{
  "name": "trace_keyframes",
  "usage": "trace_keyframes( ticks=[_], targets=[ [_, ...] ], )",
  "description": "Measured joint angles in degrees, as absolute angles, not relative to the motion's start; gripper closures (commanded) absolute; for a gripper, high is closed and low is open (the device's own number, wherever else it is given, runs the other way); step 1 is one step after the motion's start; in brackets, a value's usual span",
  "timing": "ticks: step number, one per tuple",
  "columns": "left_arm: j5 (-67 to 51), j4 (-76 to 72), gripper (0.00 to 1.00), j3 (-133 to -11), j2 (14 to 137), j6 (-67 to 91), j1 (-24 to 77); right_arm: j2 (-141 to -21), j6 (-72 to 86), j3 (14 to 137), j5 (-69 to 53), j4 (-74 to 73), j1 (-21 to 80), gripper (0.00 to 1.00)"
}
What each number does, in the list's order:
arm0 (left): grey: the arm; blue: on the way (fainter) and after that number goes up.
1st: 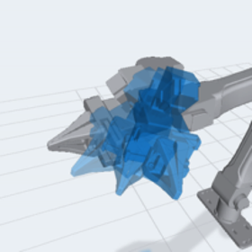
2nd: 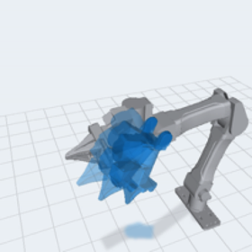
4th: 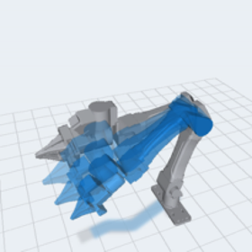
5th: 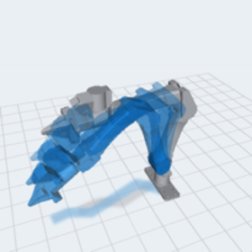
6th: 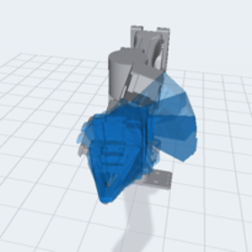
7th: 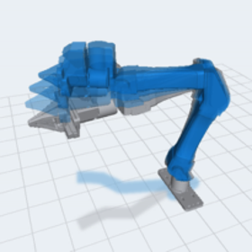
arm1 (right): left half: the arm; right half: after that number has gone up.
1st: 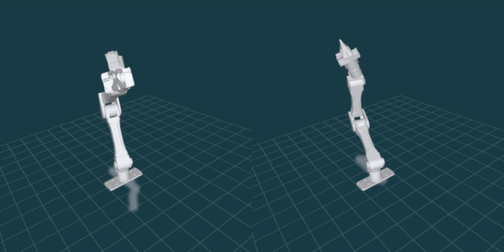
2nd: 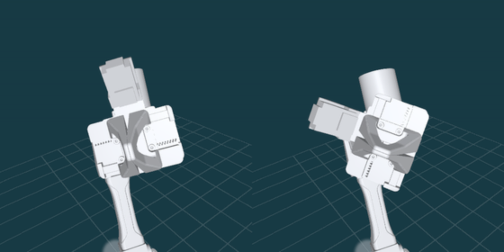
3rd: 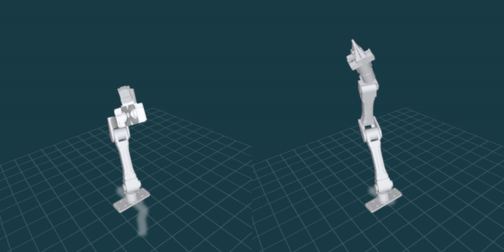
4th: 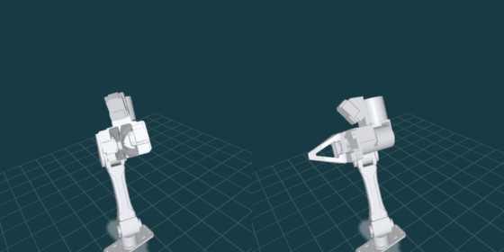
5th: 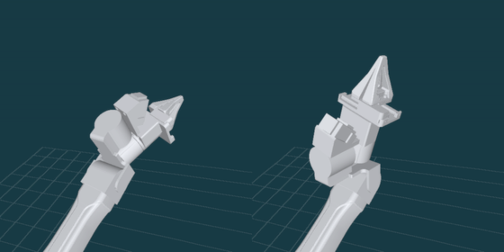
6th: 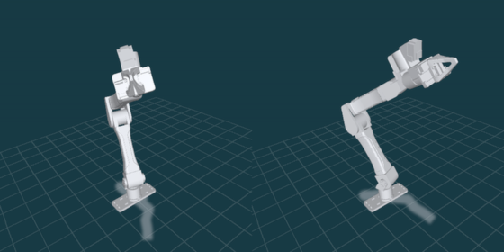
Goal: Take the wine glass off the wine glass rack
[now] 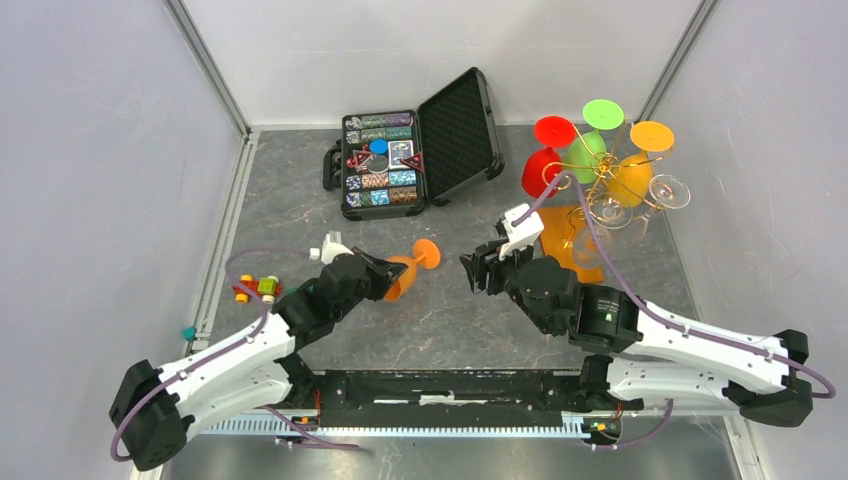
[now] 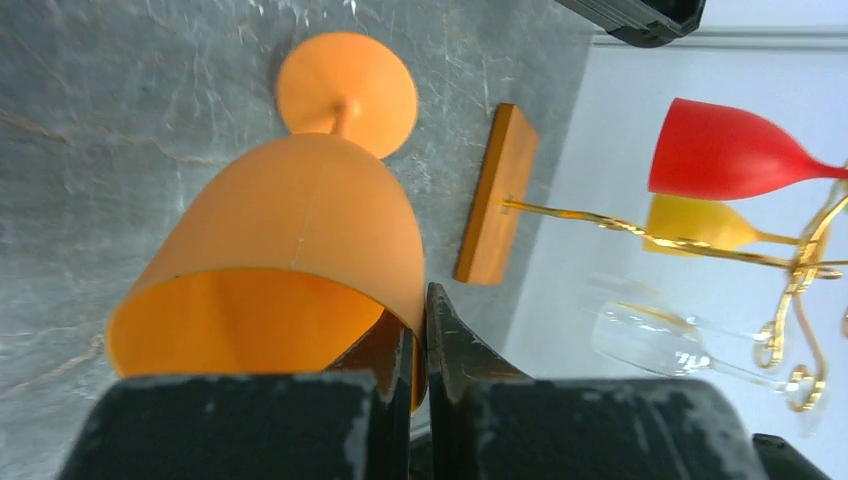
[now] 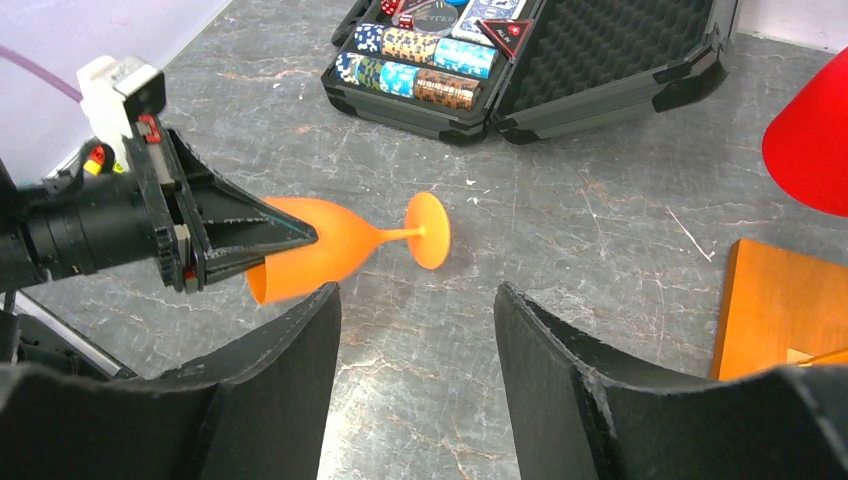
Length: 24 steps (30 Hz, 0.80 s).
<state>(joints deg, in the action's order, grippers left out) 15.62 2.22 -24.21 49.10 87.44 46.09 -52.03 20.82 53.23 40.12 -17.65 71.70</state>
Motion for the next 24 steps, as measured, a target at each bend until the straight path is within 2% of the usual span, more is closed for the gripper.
trace_keyframes(
  ticks=[8,15,20,24],
  targets=[
    [22.7,27.9,0.98,-48.9,56.1,62.9,46.0,-49.4,21.2,52.9,40.1,-17.6,71.7,0.37],
    [22.1,46.7,0.98,-71.2,71.2,40.1,41.1,-48.4,21.2,52.7,40.1,-17.7,71.7,0.37],
    [17.0,55.5,0.98,-76.8,81.8,29.3,34.9,-48.4,21.3,52.7,40.1,-18.1,71.7,0.37],
    [12.9,59.7,0.98,-77.1,85.5,24.4,27.3,-48.4,21.6,52.8,40.1,-18.5,71.7,0.37]
  ],
)
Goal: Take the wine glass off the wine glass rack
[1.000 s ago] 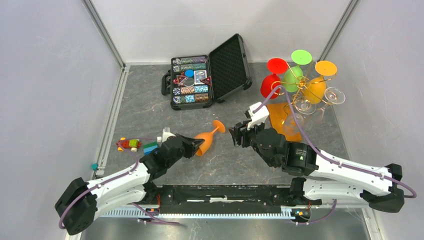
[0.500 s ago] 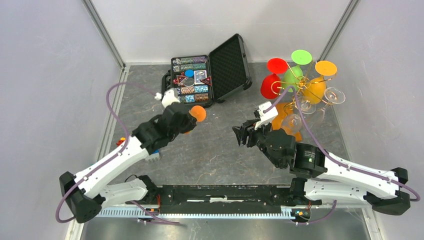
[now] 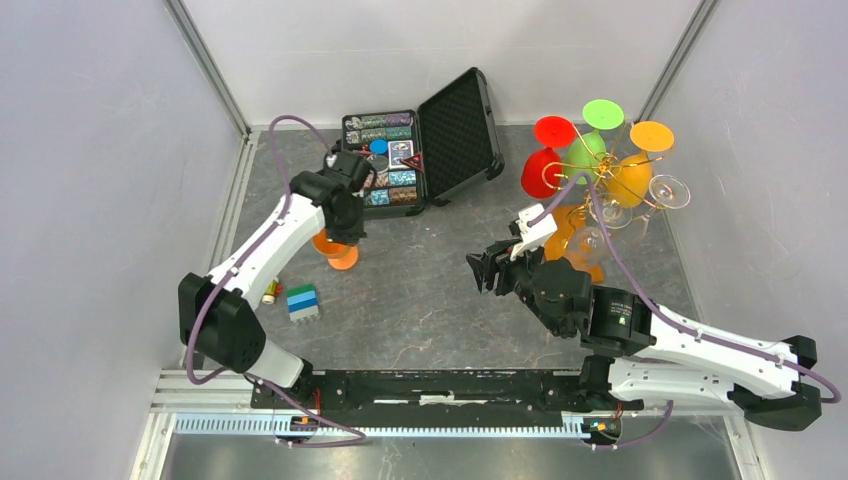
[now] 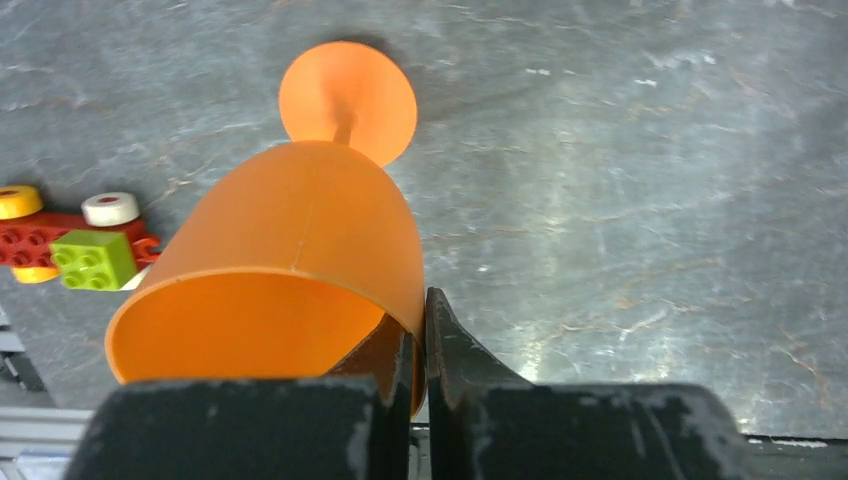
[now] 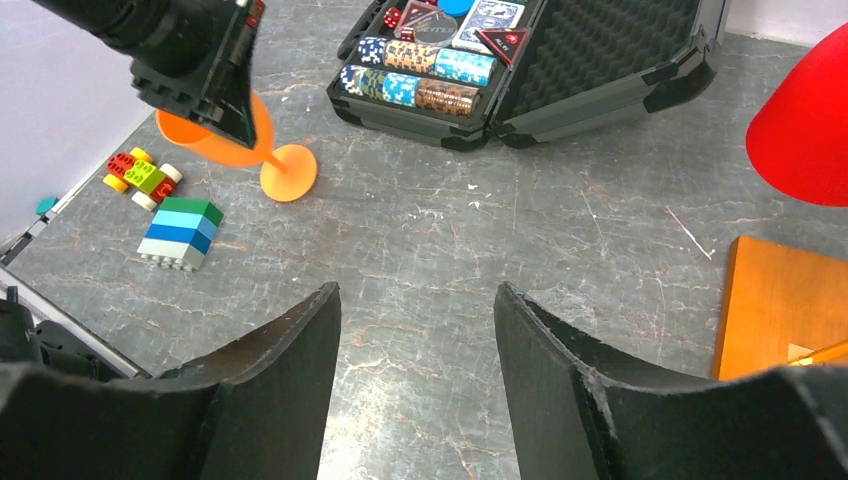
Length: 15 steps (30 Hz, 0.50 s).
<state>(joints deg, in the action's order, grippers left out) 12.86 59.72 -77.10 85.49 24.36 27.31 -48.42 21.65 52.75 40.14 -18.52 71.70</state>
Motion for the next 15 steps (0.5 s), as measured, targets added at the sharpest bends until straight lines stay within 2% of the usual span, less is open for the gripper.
trace_keyframes(
  ticks=[4,15],
  targets=[
    [10.2,62.0,0.98,-77.6,86.0,21.4,20.1,-48.4,21.9,52.8,40.1,-19.0,71.7,0.37],
    [4.8,64.8,0.98,-80.6,89.4,17.0,10.5,-47.1,22.3,52.8,40.2,-20.7,71.7,0.37]
  ],
)
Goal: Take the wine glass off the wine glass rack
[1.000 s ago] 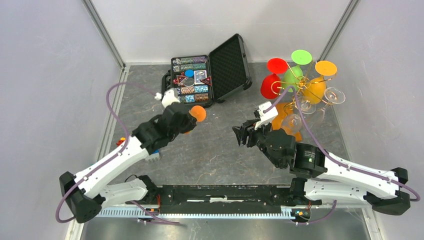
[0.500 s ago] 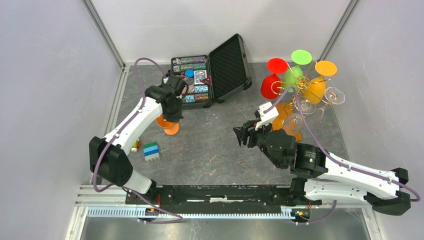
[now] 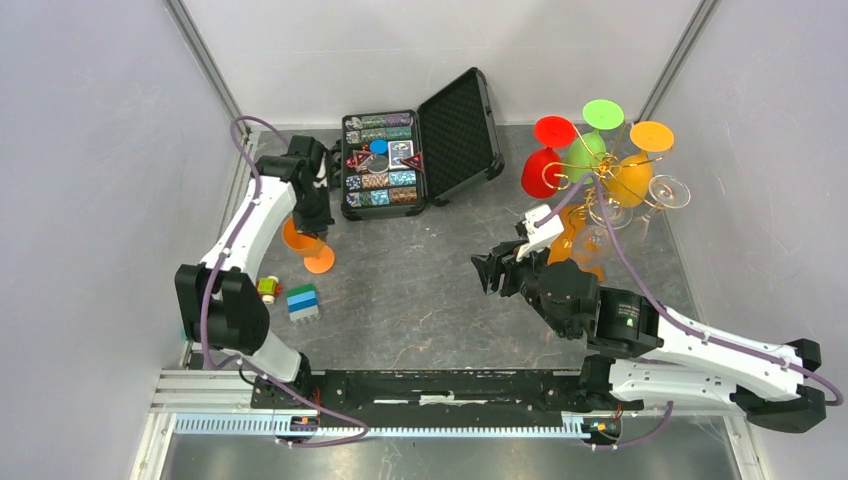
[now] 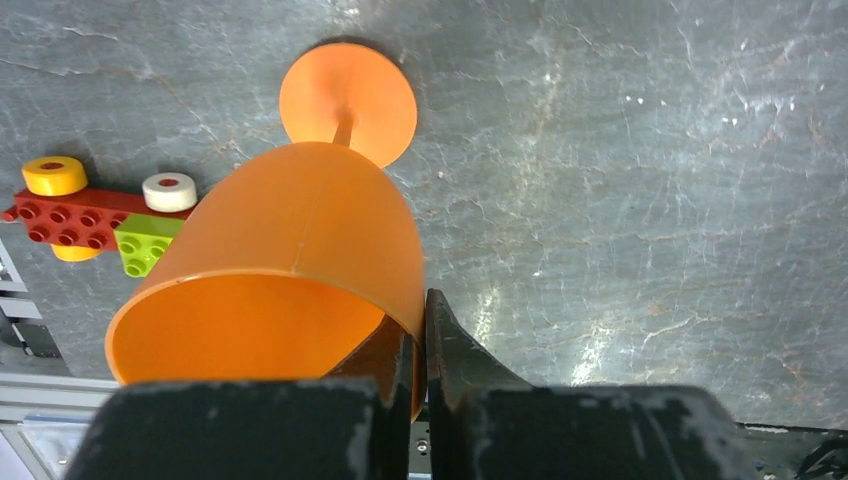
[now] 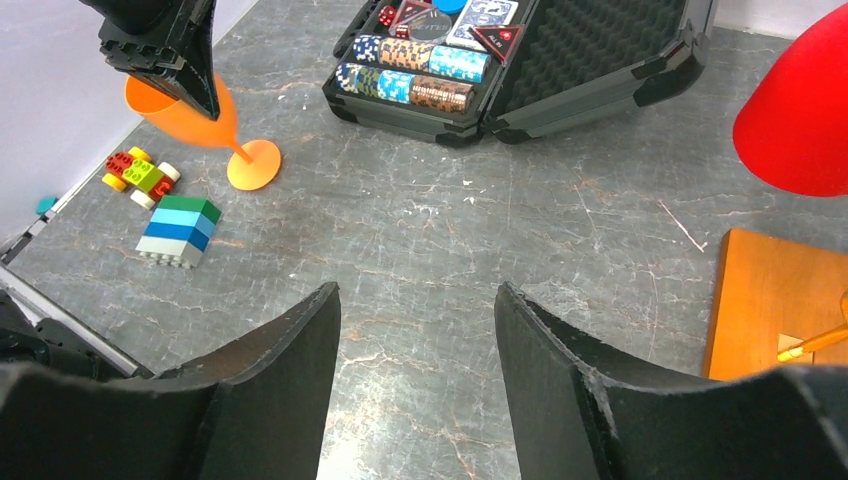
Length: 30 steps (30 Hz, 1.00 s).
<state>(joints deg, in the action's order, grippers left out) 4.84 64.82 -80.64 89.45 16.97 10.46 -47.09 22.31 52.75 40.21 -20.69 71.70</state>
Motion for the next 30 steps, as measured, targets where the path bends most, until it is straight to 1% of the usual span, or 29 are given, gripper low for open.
trace_keyframes(
  ticks=[3,6,11,16,18,20,21,23,27,29,30],
  targets=[
    [4.2,64.9,0.94,-82.0,90.8,16.3,7.8,-46.6,22.3,52.7,40.5,-20.7,71.7,0.36],
    [3.9,65.1,0.81,-83.2,92.0,15.8,6.1,-46.4,22.5,52.8,40.6,-20.7,71.7,0.36],
    [3.8,65.5,0.65,-84.8,93.9,14.9,4.8,-46.4,22.7,52.8,40.8,-20.7,71.7,0.36],
    [3.9,67.8,0.52,-91.4,94.9,14.3,4.5,-46.4,22.7,52.8,41.1,-21.6,71.7,0.35],
    [3.9,68.6,0.50,-94.6,94.9,14.1,4.5,-46.4,22.7,52.8,41.1,-22.0,71.7,0.33],
    [3.9,69.3,0.47,-97.7,94.9,14.0,4.5,-46.5,22.3,53.4,41.2,-22.7,71.7,0.31],
    [3.9,69.7,0.44,-98.8,94.8,13.9,4.5,-46.7,22.0,53.9,41.3,-23.3,71.7,0.28],
    [3.5,70.6,0.38,-100.9,94.3,13.8,4.5,-47.3,20.6,55.9,41.3,-24.7,71.7,0.22],
    [0.8,71.7,0.22,-103.4,91.3,13.8,4.5,-50.5,15.5,63.9,41.7,-28.9,71.7,0.09],
    [-1.7,71.7,0.12,-104.6,89.0,13.8,4.5,-53.8,11.7,71.2,42.2,-32.1,71.6,0.05],
    [-3.5,71.2,0.08,-104.7,87.3,13.8,4.5,-55.6,9.7,75.1,42.5,-33.5,71.5,0.04]
  ],
)
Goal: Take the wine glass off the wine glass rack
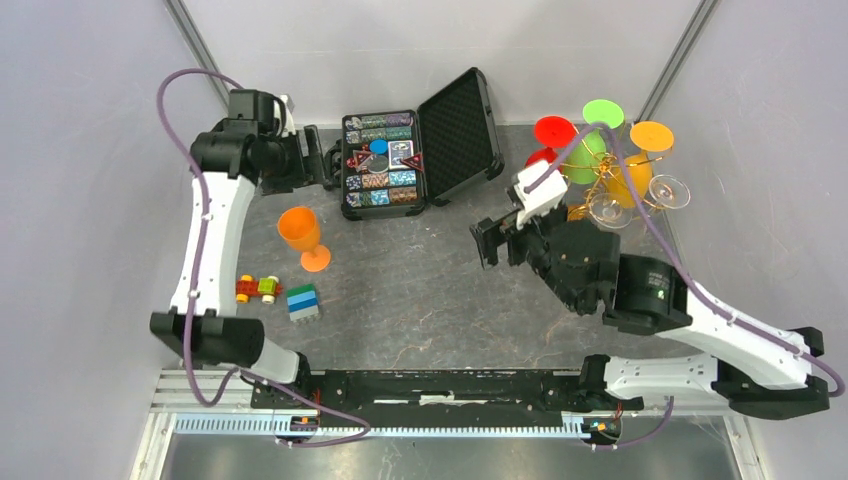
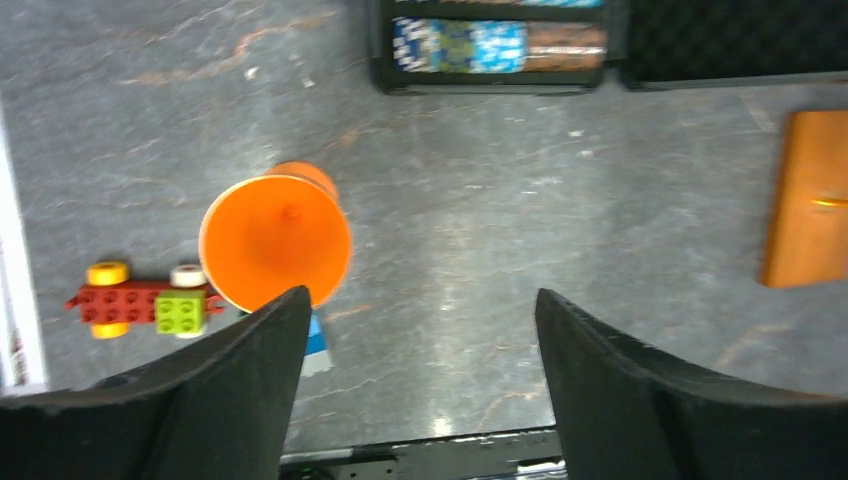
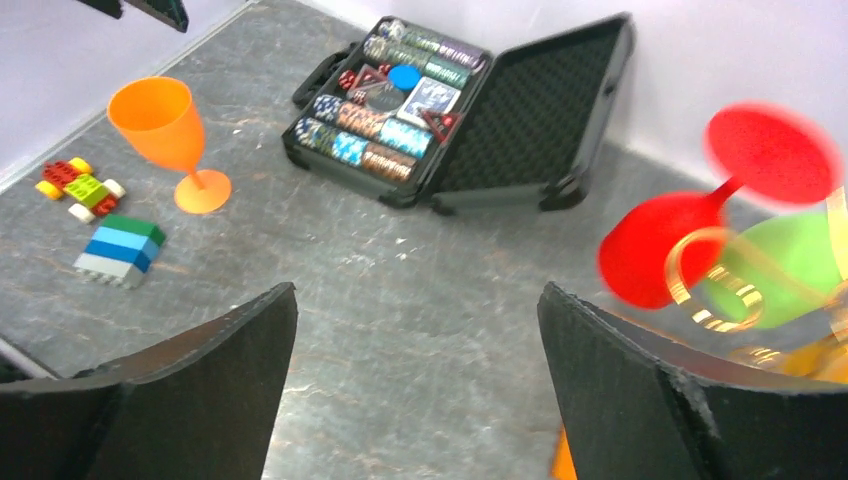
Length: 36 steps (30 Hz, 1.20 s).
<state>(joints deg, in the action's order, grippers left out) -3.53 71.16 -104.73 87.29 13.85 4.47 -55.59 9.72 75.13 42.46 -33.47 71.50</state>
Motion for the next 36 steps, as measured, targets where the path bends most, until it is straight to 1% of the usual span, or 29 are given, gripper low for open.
trace_keyframes(
  ticks=[1,2,6,8,12,17,25,29,30,31,33,36],
  targets=[
    [-5.0,70.8,0.02,-104.7,85.9,13.8,4.5,-57.4,7.8,78.9,42.7,-34.6,71.4,0.02],
    [-7.2,70.3,0.00,-104.7,84.1,13.8,4.5,-58.8,6.0,82.0,42.9,-35.6,71.2,0.02],
    [-15.4,66.5,0.00,-102.8,77.4,13.9,4.5,-65.8,-2.0,95.9,44.1,-40.7,68.6,0.02],
    [-19.9,63.4,0.00,-100.1,74.1,14.2,4.5,-68.8,-5.1,101.0,44.4,-43.0,66.1,0.02],
    [-27.9,57.2,0.00,-93.8,69.3,16.8,4.5,-74.2,-10.5,108.0,45.7,-47.7,58.9,0.06],
    [-33.8,50.6,0.00,-89.2,67.2,20.4,4.5,-79.5,-14.8,110.8,48.2,-51.4,53.1,0.12],
    [-36.4,45.8,0.00,-84.2,65.0,22.0,4.5,-87.5,-17.2,111.3,48.6,-55.4,47.4,0.10],
    [-35.9,42.8,0.00,-80.8,64.2,23.5,4.5,-91.3,-18.0,111.7,48.6,-55.5,44.8,0.12],
    [-35.6,41.8,0.00,-79.6,63.8,24.0,4.5,-92.5,-18.4,112.0,48.7,-55.5,43.9,0.14],
    [-35.0,40.9,0.00,-78.5,63.3,24.6,4.5,-93.5,-18.7,112.4,48.8,-55.5,43.1,0.19],
    [-34.5,39.7,0.00,-77.6,62.8,25.3,4.5,-95.2,-19.6,112.7,49.3,-55.4,41.8,0.25],
    [-34.1,38.0,0.00,-77.5,62.6,26.0,4.5,-96.4,-21.3,112.7,50.5,-55.4,40.7,0.31]
  ],
)
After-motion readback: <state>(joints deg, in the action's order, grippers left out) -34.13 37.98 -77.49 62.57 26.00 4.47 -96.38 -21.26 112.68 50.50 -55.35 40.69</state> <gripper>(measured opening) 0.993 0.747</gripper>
